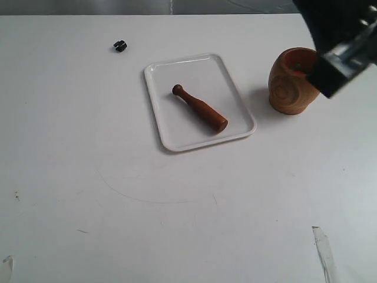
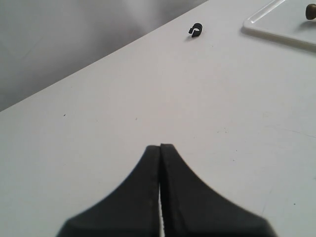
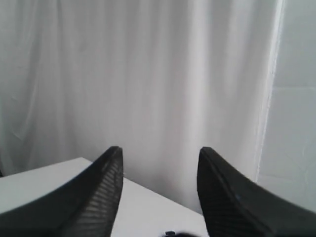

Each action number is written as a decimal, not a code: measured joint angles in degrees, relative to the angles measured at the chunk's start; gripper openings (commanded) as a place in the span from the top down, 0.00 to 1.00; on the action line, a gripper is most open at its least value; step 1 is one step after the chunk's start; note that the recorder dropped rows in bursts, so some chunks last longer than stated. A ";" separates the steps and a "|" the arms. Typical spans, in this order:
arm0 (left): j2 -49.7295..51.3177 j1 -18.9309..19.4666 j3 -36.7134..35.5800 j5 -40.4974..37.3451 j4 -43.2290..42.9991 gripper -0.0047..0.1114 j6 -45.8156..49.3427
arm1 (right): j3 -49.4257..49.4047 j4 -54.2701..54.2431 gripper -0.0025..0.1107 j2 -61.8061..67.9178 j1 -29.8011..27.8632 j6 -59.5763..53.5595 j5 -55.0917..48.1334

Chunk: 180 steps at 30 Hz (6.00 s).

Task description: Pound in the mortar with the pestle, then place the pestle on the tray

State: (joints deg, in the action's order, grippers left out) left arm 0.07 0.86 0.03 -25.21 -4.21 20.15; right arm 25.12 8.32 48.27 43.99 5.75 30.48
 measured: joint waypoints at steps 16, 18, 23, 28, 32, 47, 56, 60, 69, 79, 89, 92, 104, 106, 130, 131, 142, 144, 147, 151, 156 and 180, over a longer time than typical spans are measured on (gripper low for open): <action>0.00 0.00 0.00 0.00 0.00 0.96 0.00 | -16.56 8.31 0.59 -30.66 0.00 14.17 1.38; 0.00 0.00 0.00 0.00 0.00 0.96 0.00 | -18.12 12.70 0.59 -33.96 0.00 17.85 1.42; 0.00 0.00 0.00 0.00 0.00 0.96 0.00 | -20.84 21.24 0.59 -39.59 0.00 29.50 5.35; 0.00 0.00 0.00 0.00 0.00 0.96 0.00 | -22.93 31.26 0.68 -42.20 0.00 43.05 9.75; 0.00 0.00 0.00 0.00 0.00 0.96 0.00 | -23.83 42.44 0.89 -42.28 0.00 53.51 11.99; 0.00 0.00 0.00 0.00 0.00 0.96 0.00 | -24.83 69.28 0.98 -42.28 0.00 91.59 -11.53; 0.00 0.00 0.00 0.00 0.00 0.96 0.00 | -24.91 65.57 0.98 -42.28 0.00 94.88 -27.47; 0.00 0.00 0.00 0.00 0.00 0.96 0.00 | -24.91 65.20 0.98 -42.28 0.00 94.45 -27.81; 0.00 0.00 0.00 0.00 0.00 0.96 0.00 | -24.91 21.00 0.98 -42.28 0.00 17.95 -27.39; 0.00 0.00 0.00 0.00 0.00 0.96 0.00 | -24.91 -22.22 0.98 -42.28 0.00 -24.05 -39.71; 0.00 0.00 0.00 0.00 0.00 0.96 0.00 | -24.91 -22.81 0.98 -43.30 -0.95 -22.07 -43.55; 0.00 0.00 0.00 0.00 0.00 0.96 0.00 | -24.91 -22.81 0.98 -46.07 -4.82 -21.77 -44.91; 0.00 0.00 0.00 0.00 0.00 0.96 0.00 | -24.91 -22.81 0.98 -47.95 -30.98 -21.67 -44.10; 0.00 0.00 0.00 0.00 0.00 0.96 0.00 | -24.91 -22.70 0.98 -48.07 -35.44 -21.67 -45.95; 0.00 0.00 0.00 0.00 0.00 0.96 0.00 | -24.91 -21.61 0.98 -48.07 -38.37 -21.67 -50.11; 0.00 0.00 0.00 0.00 0.00 0.96 0.00 | -24.91 -21.50 0.98 -48.07 -38.37 -21.67 -50.11; 0.00 0.00 0.00 0.00 0.00 0.96 0.00 | -24.91 -21.50 0.98 -48.07 -38.37 -21.67 -50.11; 0.00 0.00 0.00 0.00 0.00 0.96 0.00 | -24.91 -21.50 0.98 -48.07 -38.37 -21.67 -50.11; 0.00 0.00 0.00 0.00 0.00 0.96 0.00 | -24.91 -21.50 0.98 -48.07 -38.37 -21.67 -50.11; 0.00 0.00 0.00 0.00 0.00 0.96 0.00 | -24.91 -21.50 0.98 -48.07 -38.37 -21.67 -50.11; 0.00 0.00 0.00 0.00 0.00 0.96 0.00 | -24.91 -21.39 0.98 -48.07 -38.37 -21.64 -50.11; 0.00 0.00 0.00 0.00 0.00 0.96 0.00 | -24.91 -21.39 0.98 -48.07 -38.37 -21.64 -50.11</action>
State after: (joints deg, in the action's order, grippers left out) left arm 0.07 0.86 0.03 -25.21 -4.21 20.15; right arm 0.21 -13.06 0.20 5.62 -15.89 -19.64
